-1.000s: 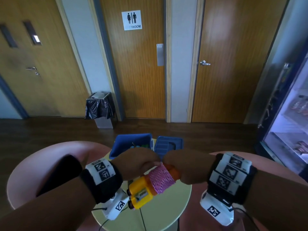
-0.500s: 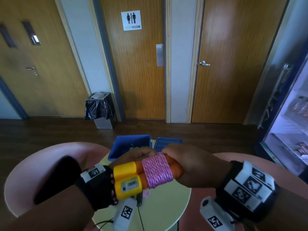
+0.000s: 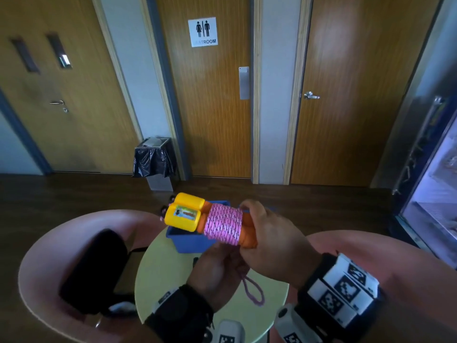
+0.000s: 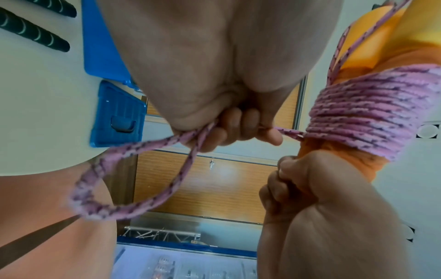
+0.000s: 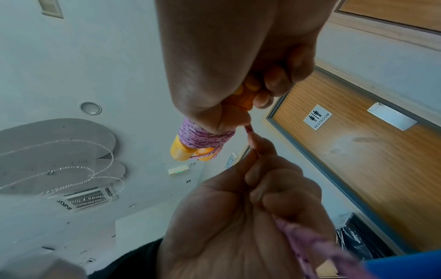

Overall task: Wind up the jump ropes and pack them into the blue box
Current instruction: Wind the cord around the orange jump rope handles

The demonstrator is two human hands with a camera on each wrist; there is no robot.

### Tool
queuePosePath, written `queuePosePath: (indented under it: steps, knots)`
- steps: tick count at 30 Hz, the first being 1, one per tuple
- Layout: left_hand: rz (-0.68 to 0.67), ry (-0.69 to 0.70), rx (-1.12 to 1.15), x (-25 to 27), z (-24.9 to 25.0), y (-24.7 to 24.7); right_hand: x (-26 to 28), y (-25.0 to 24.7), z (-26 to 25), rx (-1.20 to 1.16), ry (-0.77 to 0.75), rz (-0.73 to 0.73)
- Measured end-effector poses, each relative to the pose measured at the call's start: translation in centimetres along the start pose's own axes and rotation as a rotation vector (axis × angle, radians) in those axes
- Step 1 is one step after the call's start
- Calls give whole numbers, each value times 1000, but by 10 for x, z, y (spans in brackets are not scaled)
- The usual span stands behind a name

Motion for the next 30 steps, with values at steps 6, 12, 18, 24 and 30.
queuePosePath:
  steps: [6, 12, 18, 24, 30]
  knots:
    - [133, 56, -38, 10, 4, -20, -6, 13, -2, -95, 15, 9]
    - [274, 222, -510, 22, 26, -29, -17, 26, -5, -122, 47, 25]
    - [252, 192, -817, 20, 39, -44, -37, 50, 16, 197, 150, -56]
    - [72, 31, -1070, 15, 45, -67, -69, 93, 36, 425, 227, -272]
    - [-47, 69, -1652, -16, 89, -103, -104, 151, 25, 550, 120, -493]
Point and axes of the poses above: each hand's wrist, its own x-axis away from the middle knuckle, its own y-axis out of the palm, z = x × y, the point moved 10 cm from there along -x, towards the middle knuckle, and after that the axes turned 7 degrees about -y, right-handed, at the moved point
